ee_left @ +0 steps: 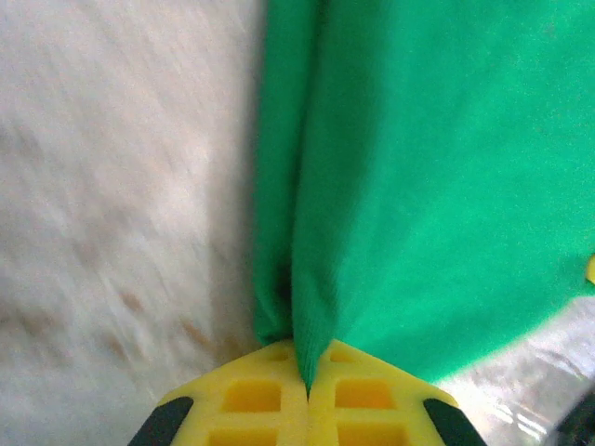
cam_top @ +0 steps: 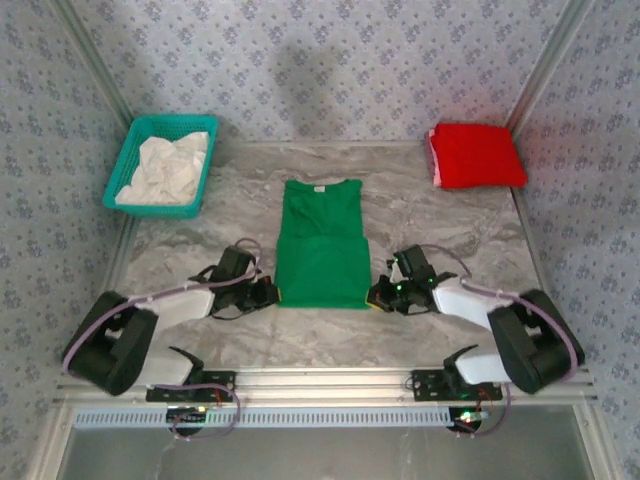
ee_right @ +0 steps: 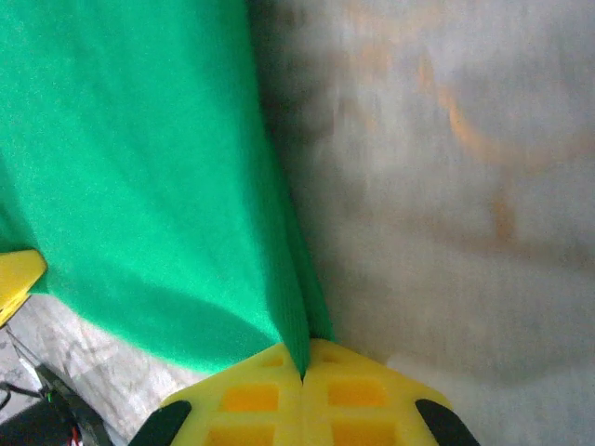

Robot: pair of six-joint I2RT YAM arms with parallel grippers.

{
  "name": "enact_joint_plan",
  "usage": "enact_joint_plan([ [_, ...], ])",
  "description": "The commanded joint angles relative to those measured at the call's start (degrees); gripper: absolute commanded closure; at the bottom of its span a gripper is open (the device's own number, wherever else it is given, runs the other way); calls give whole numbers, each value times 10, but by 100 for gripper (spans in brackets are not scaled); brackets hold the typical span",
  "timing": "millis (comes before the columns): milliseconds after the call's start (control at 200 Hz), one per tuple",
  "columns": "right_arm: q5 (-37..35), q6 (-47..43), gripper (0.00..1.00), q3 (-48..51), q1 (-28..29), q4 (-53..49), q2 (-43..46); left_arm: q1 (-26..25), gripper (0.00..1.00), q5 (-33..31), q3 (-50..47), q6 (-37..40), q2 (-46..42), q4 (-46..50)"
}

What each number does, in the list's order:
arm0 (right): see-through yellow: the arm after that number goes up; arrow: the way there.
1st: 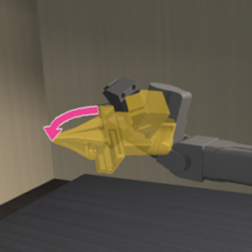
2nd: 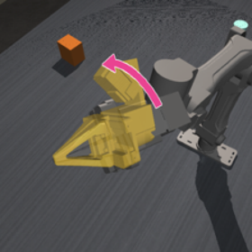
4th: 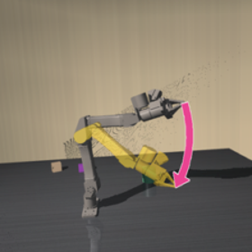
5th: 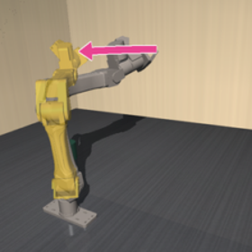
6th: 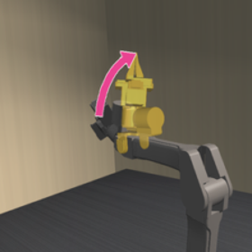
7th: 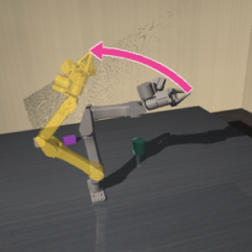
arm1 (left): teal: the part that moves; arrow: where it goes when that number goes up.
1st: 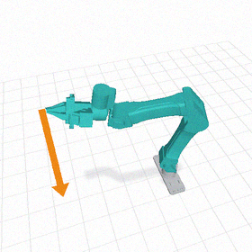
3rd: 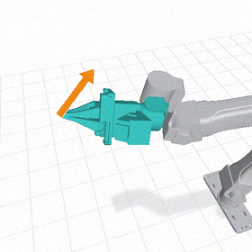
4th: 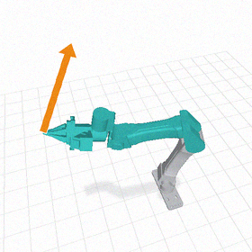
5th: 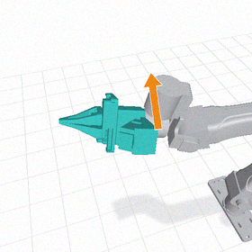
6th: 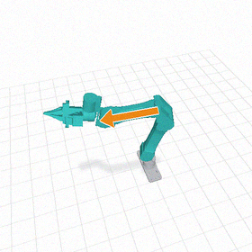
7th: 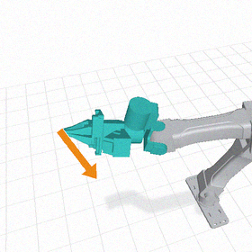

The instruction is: Fold and stack the t-shirts

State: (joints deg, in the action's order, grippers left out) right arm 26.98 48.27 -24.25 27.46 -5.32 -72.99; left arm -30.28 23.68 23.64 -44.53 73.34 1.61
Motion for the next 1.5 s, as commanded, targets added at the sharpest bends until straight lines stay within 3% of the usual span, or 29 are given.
enact_joint_plan([
  [0,-34,23,100,18,21,-77,97,-40,100,-29,-16,-36,-96,57],
  [140,-59,3,100,-38,10,-113,128,-39,100,-40,49,-15,-131,114],
  [370,-51,-40,100,-146,-13,-123,62,-15,100,-16,152,28,-63,127],
  [914,-30,-146,100,-400,-96,-139,-155,83,100,15,370,103,119,105],
  [1274,-15,-166,100,-592,-125,-154,-327,136,100,14,557,174,297,140],
  [1299,-14,-165,97,-612,-128,-155,-344,139,95,9,574,179,313,142],
  [1364,-5,-159,84,-671,-136,-160,-395,148,60,4,645,196,370,160],
  [1429,-9,-141,52,-736,-147,-161,-447,158,29,-5,736,207,434,192],
  [1474,6,-127,37,-797,-155,-171,-488,164,21,-11,802,211,474,214],
  [1499,22,-127,35,-835,-159,-189,-511,166,20,-17,837,213,494,229],
])
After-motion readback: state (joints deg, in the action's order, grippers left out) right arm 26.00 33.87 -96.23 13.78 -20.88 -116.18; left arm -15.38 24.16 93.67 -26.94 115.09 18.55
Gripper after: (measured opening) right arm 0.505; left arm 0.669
